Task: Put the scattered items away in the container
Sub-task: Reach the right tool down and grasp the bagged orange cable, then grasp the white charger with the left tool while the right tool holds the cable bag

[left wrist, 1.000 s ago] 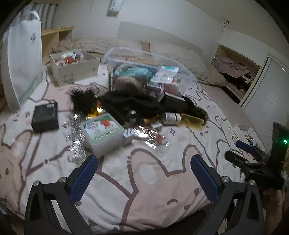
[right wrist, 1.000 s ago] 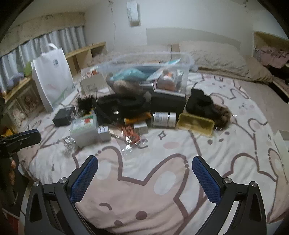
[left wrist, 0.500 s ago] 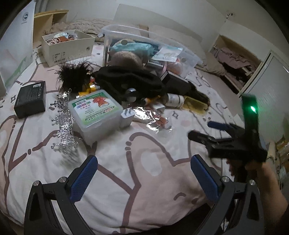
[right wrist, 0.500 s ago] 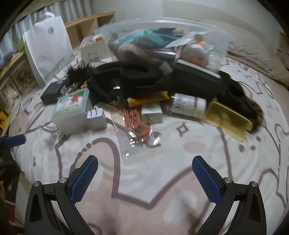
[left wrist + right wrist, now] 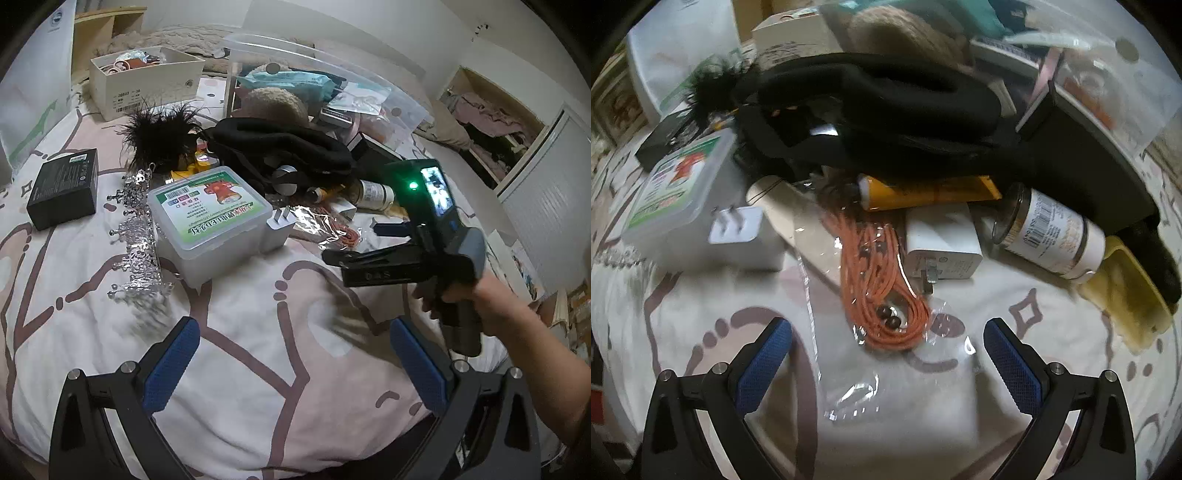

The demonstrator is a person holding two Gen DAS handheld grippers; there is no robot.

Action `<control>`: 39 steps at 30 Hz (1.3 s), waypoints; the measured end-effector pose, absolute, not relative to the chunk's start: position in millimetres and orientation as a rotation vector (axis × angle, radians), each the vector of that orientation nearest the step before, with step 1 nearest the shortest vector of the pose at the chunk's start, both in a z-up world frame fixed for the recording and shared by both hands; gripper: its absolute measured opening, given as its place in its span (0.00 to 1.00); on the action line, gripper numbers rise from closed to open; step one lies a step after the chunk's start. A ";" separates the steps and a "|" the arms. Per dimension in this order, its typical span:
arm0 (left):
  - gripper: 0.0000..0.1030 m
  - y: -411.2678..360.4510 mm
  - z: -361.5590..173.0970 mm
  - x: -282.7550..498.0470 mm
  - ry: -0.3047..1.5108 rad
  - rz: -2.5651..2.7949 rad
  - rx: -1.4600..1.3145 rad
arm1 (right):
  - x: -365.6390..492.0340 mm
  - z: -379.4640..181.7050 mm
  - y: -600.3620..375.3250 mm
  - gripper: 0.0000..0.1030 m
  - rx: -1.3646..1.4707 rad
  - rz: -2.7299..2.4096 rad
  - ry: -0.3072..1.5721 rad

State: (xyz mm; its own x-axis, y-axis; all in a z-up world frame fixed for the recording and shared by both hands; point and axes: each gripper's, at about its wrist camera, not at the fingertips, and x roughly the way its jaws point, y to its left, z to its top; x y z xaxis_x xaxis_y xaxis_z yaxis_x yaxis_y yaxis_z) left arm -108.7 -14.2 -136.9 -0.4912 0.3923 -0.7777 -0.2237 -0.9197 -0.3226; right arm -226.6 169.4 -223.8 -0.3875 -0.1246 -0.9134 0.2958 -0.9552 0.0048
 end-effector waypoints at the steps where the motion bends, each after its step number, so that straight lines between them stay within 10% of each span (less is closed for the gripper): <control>1: 1.00 -14.0 -136.3 -108.9 -0.261 2.429 -1.326 | -227.5 -226.4 170.5 0.88 1.578 -2.411 0.229; 3: 1.00 -12.8 -135.1 -109.4 -0.270 2.432 -1.314 | -226.0 -229.7 172.2 0.62 1.582 -2.379 0.210; 6: 1.00 -8.6 -132.7 -111.3 -0.257 2.437 -1.300 | -215.3 -226.1 175.2 0.50 1.544 -2.392 0.218; 15: 1.00 12.0 -108.7 -141.9 -0.113 2.421 -1.118 | -159.9 -216.8 209.2 0.37 1.524 -2.408 0.177; 23: 0.88 57.3 -104.8 -179.9 0.216 2.308 -1.065 | -91.9 -207.5 253.8 0.36 1.607 -2.390 0.052; 27: 0.67 77.3 -119.7 -198.4 0.373 2.189 -1.137 | -60.6 -203.8 281.2 0.36 1.644 -2.396 -0.105; 39: 0.55 110.6 -173.7 -222.9 0.846 2.030 -1.316 | -27.2 -206.5 280.3 0.36 1.712 -2.400 -0.334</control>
